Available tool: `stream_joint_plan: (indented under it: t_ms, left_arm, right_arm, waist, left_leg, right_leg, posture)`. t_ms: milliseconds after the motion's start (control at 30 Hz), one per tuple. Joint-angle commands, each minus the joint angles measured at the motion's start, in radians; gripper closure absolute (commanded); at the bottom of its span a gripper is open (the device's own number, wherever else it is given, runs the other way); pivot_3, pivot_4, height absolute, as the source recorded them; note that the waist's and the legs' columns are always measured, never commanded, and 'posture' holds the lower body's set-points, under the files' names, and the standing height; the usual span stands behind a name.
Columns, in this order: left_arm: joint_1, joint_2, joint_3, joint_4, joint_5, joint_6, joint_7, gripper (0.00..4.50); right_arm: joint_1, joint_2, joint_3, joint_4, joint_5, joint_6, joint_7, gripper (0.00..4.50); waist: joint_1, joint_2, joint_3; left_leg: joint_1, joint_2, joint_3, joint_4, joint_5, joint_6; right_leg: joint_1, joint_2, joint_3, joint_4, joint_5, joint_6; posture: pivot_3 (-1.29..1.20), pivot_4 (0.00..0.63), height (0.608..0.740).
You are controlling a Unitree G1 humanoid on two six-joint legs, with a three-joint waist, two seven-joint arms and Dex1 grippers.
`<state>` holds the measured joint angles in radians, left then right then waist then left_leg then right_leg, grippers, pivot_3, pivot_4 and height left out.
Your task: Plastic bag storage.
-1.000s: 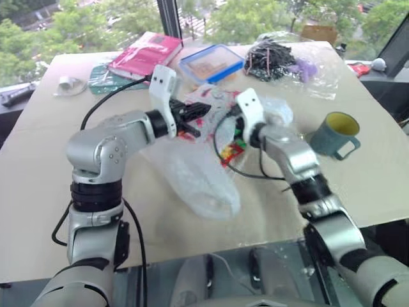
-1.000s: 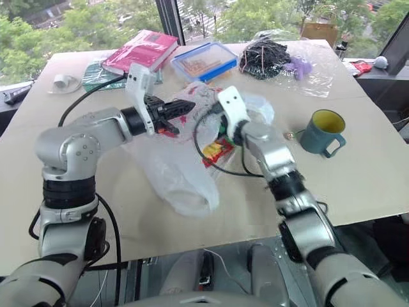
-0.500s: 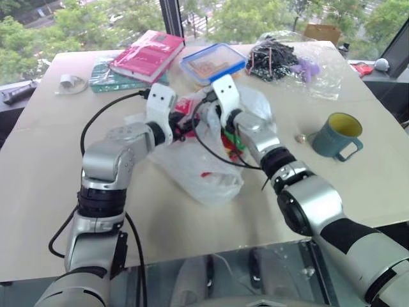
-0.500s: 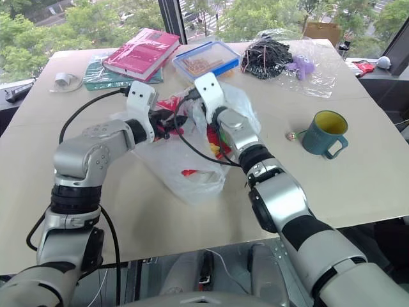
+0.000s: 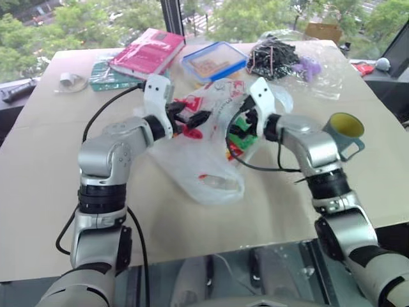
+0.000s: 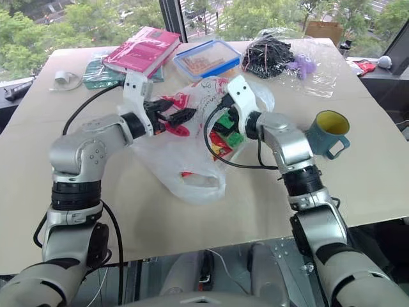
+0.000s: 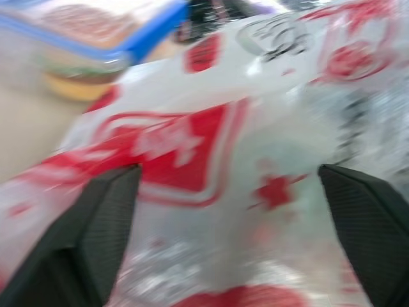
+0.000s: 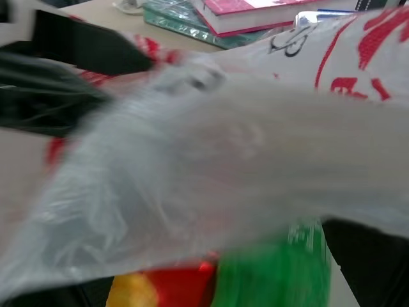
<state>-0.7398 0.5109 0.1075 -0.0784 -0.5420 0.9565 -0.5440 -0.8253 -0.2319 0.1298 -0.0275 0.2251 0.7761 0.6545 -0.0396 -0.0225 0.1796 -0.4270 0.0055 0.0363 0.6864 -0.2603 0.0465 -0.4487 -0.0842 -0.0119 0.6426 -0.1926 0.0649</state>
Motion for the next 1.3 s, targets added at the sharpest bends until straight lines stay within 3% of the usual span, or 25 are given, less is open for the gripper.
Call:
stream_joint_plan:
  t_ms: [33, 333, 533, 800, 933, 1233, 1300]
  left_arm:
    - [-0.059, 0.078, 0.012, -0.09, -0.082, 0.077, -0.094, 0.05]
    - [-0.101, 0.171, -0.074, -0.307, -0.17, 0.232, -0.137, 0.05]
    - [-0.088, 0.219, -0.24, -0.389, -0.05, 0.162, -0.12, 0.05]
    - [-0.112, 0.263, -0.397, -0.354, 0.151, 0.063, -0.095, 0.05]
    - [-0.093, 0.212, -0.479, -0.306, 0.268, -0.007, -0.045, 0.05]
    - [-0.079, 0.078, -0.433, -0.226, 0.263, 0.012, -0.047, 0.05]
    - [-0.079, 0.058, -0.481, -0.185, 0.327, -0.041, -0.023, 0.05]
  right_arm:
    - [0.043, -0.076, -0.067, -0.315, 0.099, 0.211, -0.018, 0.0]
    - [0.202, -0.199, -0.188, -0.625, 0.19, 0.398, -0.106, 0.0]
    - [0.224, -0.201, -0.255, -0.684, 0.235, 0.468, -0.165, 0.0]
    - [0.242, -0.213, -0.272, -0.727, 0.282, 0.517, -0.212, 0.0]
    - [0.328, -0.282, -0.298, -0.814, 0.314, 0.521, -0.188, 0.0]
    - [0.584, -0.436, -0.431, -0.983, 0.412, 0.409, -0.083, 0.0]
    - [0.61, -0.44, -0.446, -0.992, 0.425, 0.385, -0.086, 0.0]
  waist:
    - [0.002, 0.0, 0.0]
    - [0.015, 0.0, 0.0]
    - [0.022, 0.0, 0.0]
    - [0.027, 0.0, 0.0]
    - [0.039, 0.0, 0.0]
    - [0.037, 0.0, 0.0]
    - [0.035, -0.001, 0.0]
  left_leg:
    - [0.0, 0.0, 0.0, 0.0, 0.0, 0.0]
    - [0.001, -0.001, -0.001, 0.001, 0.0, 0.001]
    - [0.002, -0.002, 0.001, 0.001, 0.0, 0.001]
    - [0.002, -0.002, 0.001, 0.001, -0.001, 0.002]
    - [0.001, -0.003, 0.001, 0.001, -0.002, 0.003]
    - [0.0, -0.003, 0.0, 0.003, -0.003, 0.006]
    - [0.002, -0.003, 0.0, 0.004, -0.004, 0.006]
  right_leg:
    - [0.0, 0.0, 0.0, 0.0, 0.0, 0.0]
    - [0.002, -0.001, 0.0, -0.001, 0.0, 0.0]
    - [0.002, 0.0, 0.001, 0.0, 0.0, 0.0]
    - [0.002, 0.001, 0.001, 0.0, 0.0, 0.0]
    - [0.003, 0.0, 0.001, -0.001, 0.0, 0.0]
    - [0.003, 0.0, 0.0, -0.001, 0.0, 0.001]
    - [0.005, 0.0, 0.0, -0.001, 0.0, 0.001]
  posture:
    - [0.0, 0.15, 0.74]
    - [0.0, 0.15, 0.74]
    - [0.0, 0.15, 0.74]
    - [0.0, 0.15, 0.74]
    - [0.0, 0.15, 0.74]
    - [0.0, 0.15, 0.74]
    - [0.0, 0.15, 0.74]
